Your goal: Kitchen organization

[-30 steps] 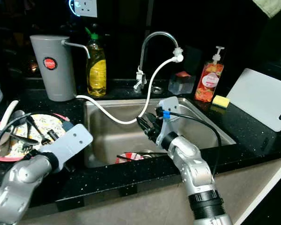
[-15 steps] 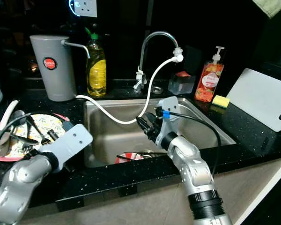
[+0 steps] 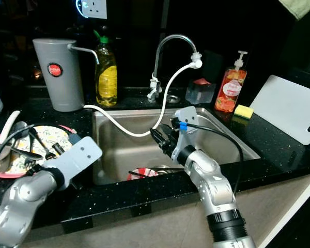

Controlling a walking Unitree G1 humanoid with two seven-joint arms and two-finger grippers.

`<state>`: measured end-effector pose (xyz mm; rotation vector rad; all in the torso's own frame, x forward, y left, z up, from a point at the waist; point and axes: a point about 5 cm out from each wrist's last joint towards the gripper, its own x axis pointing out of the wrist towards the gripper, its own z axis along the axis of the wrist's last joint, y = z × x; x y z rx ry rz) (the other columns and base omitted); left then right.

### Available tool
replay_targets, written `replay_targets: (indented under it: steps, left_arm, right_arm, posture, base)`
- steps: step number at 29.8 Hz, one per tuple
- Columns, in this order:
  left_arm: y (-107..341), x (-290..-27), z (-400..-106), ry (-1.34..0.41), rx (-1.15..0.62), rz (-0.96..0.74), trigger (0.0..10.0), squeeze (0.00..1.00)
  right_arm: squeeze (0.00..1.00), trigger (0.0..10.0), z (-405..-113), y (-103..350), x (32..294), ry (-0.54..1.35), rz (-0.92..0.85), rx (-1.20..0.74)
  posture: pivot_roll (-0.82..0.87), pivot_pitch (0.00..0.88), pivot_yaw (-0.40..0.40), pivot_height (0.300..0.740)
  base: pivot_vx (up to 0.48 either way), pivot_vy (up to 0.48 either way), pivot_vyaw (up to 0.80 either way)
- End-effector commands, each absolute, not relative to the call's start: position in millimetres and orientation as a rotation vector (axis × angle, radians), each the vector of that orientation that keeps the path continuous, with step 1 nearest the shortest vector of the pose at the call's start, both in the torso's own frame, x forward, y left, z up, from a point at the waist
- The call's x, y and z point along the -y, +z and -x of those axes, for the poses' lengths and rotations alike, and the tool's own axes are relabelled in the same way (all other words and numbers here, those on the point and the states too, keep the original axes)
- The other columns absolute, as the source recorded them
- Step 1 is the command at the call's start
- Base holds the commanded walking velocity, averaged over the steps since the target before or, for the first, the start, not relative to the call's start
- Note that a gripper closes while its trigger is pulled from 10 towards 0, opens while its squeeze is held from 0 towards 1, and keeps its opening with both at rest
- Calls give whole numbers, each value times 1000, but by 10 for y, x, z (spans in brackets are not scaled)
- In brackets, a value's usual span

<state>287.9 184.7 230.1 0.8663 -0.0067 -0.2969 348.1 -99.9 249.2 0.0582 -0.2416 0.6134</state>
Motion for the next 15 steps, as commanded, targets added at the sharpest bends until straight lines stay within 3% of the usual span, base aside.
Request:
replay_targets:
  steps: [1, 15]
  left_arm:
    - [2234, -1845, -2864, -318, -19, -853, 10000, 0]
    - [2227, -1859, -2830, -318, -19, -854, 10000, 0]
  right_arm:
    - [0, 10000, -3479, 2494, 1054, 592, -70, 249]
    - [0, 10000, -3456, 2476, 1056, 584, -73, 247]
  posture:
    - [99, 57, -112, 740]
    - [91, 59, -100, 740]
  base:
    - [0, 0, 0]
    - [0, 0, 0]
